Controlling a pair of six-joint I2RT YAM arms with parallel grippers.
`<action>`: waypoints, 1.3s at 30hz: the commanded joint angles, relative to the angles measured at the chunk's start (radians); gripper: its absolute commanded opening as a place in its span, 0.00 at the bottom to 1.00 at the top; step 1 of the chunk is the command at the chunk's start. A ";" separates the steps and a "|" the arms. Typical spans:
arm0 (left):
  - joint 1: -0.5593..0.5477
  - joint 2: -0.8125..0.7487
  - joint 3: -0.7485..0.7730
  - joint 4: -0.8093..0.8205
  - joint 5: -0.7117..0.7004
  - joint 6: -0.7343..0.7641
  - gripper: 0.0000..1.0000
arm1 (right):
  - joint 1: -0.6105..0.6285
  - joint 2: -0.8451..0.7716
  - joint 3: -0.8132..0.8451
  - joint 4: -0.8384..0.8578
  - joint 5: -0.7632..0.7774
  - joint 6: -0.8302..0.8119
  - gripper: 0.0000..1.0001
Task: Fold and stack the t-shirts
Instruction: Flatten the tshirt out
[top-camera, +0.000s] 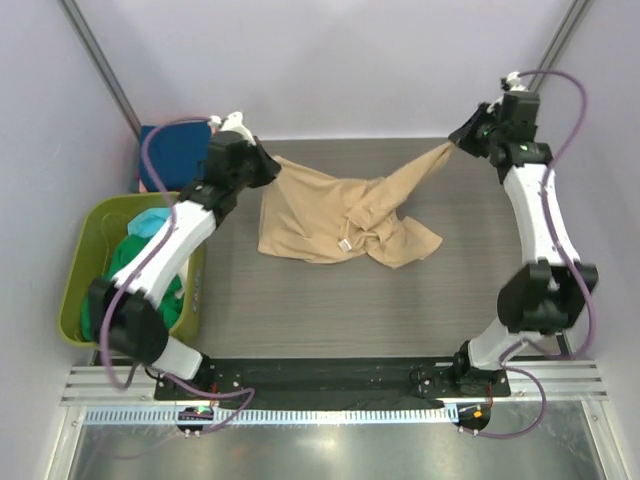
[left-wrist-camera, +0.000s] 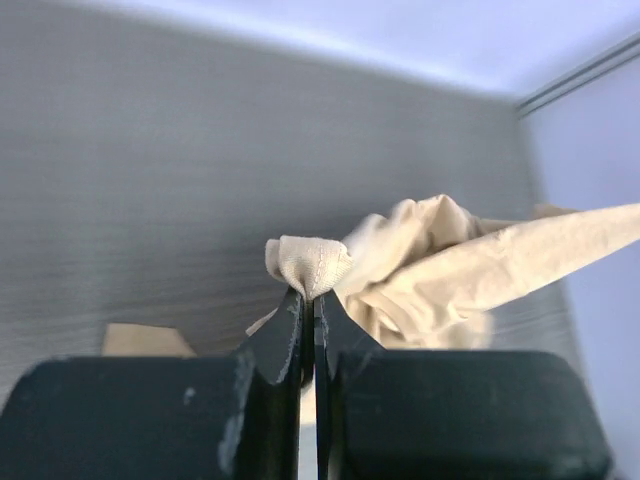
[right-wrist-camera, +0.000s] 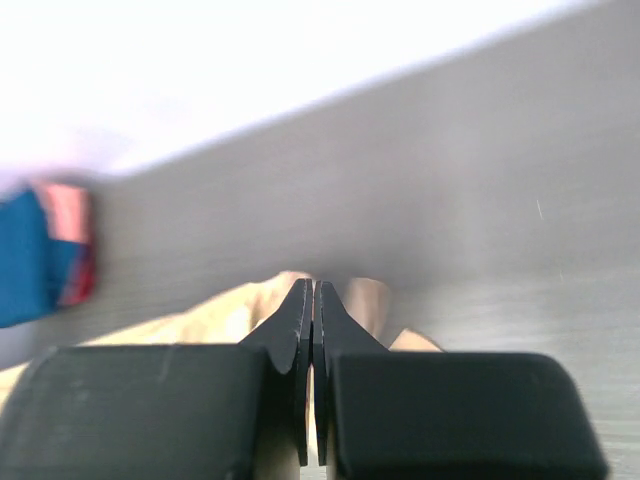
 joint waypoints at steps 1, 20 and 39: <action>0.006 -0.250 0.027 -0.023 -0.003 0.077 0.00 | 0.000 -0.241 0.062 0.004 -0.059 -0.024 0.01; 0.005 -1.010 -0.076 -0.053 -0.055 0.229 0.00 | 0.006 -0.924 0.030 -0.019 0.253 -0.122 0.01; 0.037 -0.556 -0.126 0.187 -0.155 0.212 0.00 | 0.025 -0.130 0.324 0.268 0.108 -0.143 0.01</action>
